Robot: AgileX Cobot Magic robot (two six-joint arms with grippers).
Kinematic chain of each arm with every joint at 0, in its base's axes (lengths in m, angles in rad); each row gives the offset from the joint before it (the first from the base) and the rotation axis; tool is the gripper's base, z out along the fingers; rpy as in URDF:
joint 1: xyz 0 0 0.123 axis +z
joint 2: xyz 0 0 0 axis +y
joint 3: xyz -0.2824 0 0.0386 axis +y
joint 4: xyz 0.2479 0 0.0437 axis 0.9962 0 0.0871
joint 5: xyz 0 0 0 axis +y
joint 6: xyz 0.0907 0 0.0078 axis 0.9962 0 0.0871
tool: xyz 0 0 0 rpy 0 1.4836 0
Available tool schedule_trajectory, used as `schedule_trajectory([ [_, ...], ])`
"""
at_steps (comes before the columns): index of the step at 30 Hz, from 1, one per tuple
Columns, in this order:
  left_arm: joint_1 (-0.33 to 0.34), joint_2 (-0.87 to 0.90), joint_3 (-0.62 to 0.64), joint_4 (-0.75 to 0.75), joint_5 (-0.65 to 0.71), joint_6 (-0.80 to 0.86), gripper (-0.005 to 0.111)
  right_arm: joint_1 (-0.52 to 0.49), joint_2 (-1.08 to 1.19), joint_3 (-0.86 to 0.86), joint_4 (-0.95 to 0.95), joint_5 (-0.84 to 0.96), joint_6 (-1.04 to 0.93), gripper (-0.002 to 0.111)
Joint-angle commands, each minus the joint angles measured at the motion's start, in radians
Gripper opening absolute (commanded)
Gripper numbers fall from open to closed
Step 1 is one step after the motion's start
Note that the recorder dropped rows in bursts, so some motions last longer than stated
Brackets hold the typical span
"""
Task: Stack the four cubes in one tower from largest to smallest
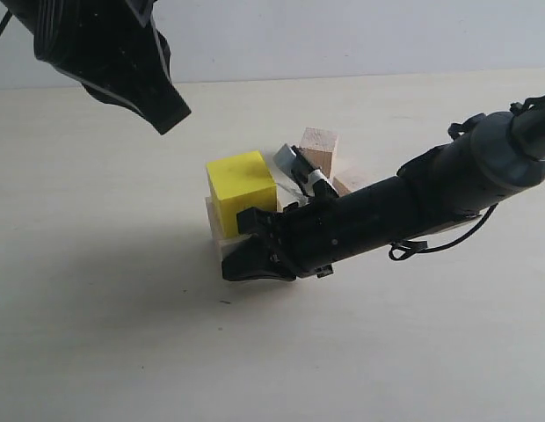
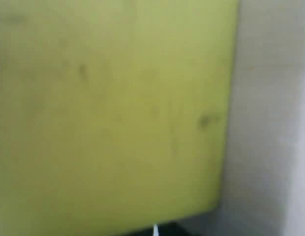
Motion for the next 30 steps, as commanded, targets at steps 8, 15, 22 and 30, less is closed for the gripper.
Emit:
schedule_trajectory([
  [8, 0.002, -0.009, 0.002, 0.000, -0.005, 0.019, 0.001, 0.001, -0.003, -0.007, 0.007, -0.064, 0.005, 0.000],
  [15, 0.002, -0.009, 0.002, 0.000, -0.005, 0.019, 0.001, 0.001, -0.003, -0.009, 0.007, -0.089, 0.005, 0.000],
  [22, 0.002, -0.009, 0.002, 0.000, -0.005, 0.019, 0.001, 0.013, -0.003, -0.059, 0.007, -0.082, 0.003, 0.000],
  [30, 0.002, -0.020, 0.002, 0.000, -0.005, 0.019, 0.001, 0.013, -0.003, -0.059, 0.007, -0.100, 0.014, 0.000],
])
